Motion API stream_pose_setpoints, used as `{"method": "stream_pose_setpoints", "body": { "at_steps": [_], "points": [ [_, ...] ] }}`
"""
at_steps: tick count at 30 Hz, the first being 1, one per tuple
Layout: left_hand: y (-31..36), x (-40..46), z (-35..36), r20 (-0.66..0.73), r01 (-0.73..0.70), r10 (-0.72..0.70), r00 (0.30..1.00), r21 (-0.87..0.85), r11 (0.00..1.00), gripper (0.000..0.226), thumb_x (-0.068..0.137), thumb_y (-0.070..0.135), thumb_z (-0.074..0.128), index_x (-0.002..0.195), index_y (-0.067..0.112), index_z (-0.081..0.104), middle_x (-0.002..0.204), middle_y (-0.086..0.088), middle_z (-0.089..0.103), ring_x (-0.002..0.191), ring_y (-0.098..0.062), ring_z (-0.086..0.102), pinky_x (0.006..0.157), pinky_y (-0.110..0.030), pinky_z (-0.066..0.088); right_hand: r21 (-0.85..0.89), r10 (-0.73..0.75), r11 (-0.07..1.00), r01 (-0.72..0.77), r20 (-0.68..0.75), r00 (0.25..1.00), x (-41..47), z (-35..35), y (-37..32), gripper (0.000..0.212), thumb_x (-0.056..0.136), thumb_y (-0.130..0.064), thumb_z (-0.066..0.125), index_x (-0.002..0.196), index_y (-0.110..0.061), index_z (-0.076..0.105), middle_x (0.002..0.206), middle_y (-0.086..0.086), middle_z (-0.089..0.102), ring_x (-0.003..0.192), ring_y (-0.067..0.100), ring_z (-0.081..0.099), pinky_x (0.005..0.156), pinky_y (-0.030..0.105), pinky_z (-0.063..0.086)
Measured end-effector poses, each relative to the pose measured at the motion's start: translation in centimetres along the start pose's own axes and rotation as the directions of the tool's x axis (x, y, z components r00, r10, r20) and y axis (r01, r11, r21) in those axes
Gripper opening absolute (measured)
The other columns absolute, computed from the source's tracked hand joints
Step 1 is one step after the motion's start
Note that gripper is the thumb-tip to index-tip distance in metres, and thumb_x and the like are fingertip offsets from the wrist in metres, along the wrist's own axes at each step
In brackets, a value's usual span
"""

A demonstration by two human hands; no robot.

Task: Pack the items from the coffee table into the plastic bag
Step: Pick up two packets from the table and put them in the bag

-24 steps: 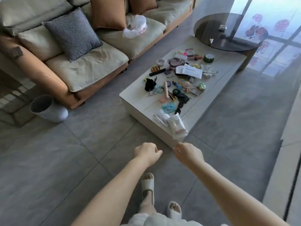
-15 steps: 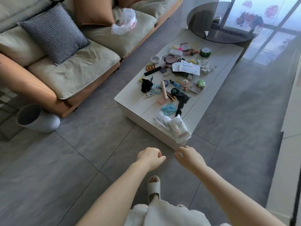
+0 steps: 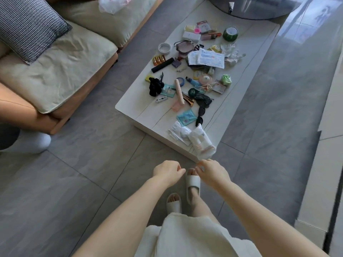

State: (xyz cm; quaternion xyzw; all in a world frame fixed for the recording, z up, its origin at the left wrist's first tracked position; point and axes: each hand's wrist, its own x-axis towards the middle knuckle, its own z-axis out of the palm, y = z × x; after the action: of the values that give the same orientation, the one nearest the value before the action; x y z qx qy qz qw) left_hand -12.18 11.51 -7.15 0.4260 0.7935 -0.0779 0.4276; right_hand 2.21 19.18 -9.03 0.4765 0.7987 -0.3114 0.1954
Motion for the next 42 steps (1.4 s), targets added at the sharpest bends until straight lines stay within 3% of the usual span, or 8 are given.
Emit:
{"method": "stream_pose_setpoints", "body": {
  "at_steps": [6, 11, 20, 28, 36, 42],
  "points": [
    [2.0, 4.8, -1.7, 0.066, 0.077, -0.072, 0.995, -0.073, 0.994, 0.036, 0.094, 0.047, 0.045, 0.114, 0.024, 0.063, 0.12, 0.001, 0.064, 0.111, -0.022, 0.059, 0.09, -0.032, 0.046, -0.028, 0.018, 0.999, -0.016, 0.053, 0.998, 5.4, -2.8, 2.0, 0.032, 0.094, -0.033, 0.04, 0.111, -0.017, 0.062, 0.113, 0.006, 0.06, 0.104, 0.026, 0.054, 0.077, 0.033, 0.047],
    [3.3, 9.7, -2.4, 0.103, 0.135, -0.123, 0.987, -0.109, 0.985, 0.034, 0.093, 0.047, 0.044, 0.112, 0.026, 0.063, 0.119, 0.004, 0.064, 0.111, -0.019, 0.059, 0.088, -0.03, 0.046, -0.045, 0.033, 0.999, -0.03, 0.079, 0.996, 10.9, -4.2, 3.8, 0.032, 0.095, -0.03, 0.039, 0.114, -0.018, 0.06, 0.119, 0.003, 0.058, 0.115, 0.024, 0.048, 0.081, 0.034, 0.047],
    [3.8, 18.3, -3.0, 0.108, 0.242, -0.222, 0.969, -0.228, 0.943, 0.031, 0.093, 0.045, 0.046, 0.106, 0.025, 0.065, 0.114, 0.003, 0.065, 0.106, -0.02, 0.06, 0.085, -0.029, 0.046, -0.057, 0.07, 0.996, -0.063, 0.131, 0.989, 18.7, -3.6, 4.9, 0.034, 0.096, -0.032, 0.039, 0.119, -0.015, 0.058, 0.124, 0.003, 0.056, 0.117, 0.024, 0.047, 0.085, 0.035, 0.046],
    [1.7, 25.7, -1.4, 0.122, 0.33, -0.306, 0.944, -0.304, 0.894, 0.033, 0.093, 0.038, 0.047, 0.12, 0.022, 0.06, 0.123, -0.001, 0.062, 0.113, -0.022, 0.057, 0.09, -0.032, 0.048, -0.029, 0.133, 0.991, -0.13, 0.137, 0.982, 24.5, -0.9, 6.8, 0.038, 0.093, -0.03, 0.045, 0.129, -0.017, 0.045, 0.129, 0.001, 0.049, 0.119, 0.024, 0.045, 0.084, 0.034, 0.045],
    [-1.6, 32.4, 0.9, 0.115, 0.446, -0.437, 0.892, -0.382, 0.809, 0.036, 0.096, 0.028, 0.049, 0.125, 0.007, 0.054, 0.127, -0.011, 0.058, 0.116, -0.027, 0.055, 0.087, -0.032, 0.046, 0.008, 0.188, 0.982, -0.191, 0.117, 0.975, 28.6, 3.8, 8.7, 0.082, 0.085, -0.052, 0.057, 0.147, -0.018, 0.016, 0.142, 0.0, 0.037, 0.123, 0.025, 0.044, 0.092, 0.036, 0.046],
    [-2.8, 35.6, 2.9, 0.129, 0.558, -0.582, 0.803, -0.505, 0.658, 0.041, 0.093, 0.021, 0.057, 0.126, -0.001, 0.048, 0.131, -0.018, 0.055, 0.122, -0.032, 0.052, 0.093, -0.035, 0.044, 0.045, 0.236, 0.97, -0.24, 0.084, 0.968, 30.6, 6.2, 8.8, 0.091, 0.083, -0.052, 0.06, 0.149, -0.02, 0.007, 0.147, -0.002, 0.032, 0.13, 0.022, 0.04, 0.098, 0.039, 0.042]
  ]
}}
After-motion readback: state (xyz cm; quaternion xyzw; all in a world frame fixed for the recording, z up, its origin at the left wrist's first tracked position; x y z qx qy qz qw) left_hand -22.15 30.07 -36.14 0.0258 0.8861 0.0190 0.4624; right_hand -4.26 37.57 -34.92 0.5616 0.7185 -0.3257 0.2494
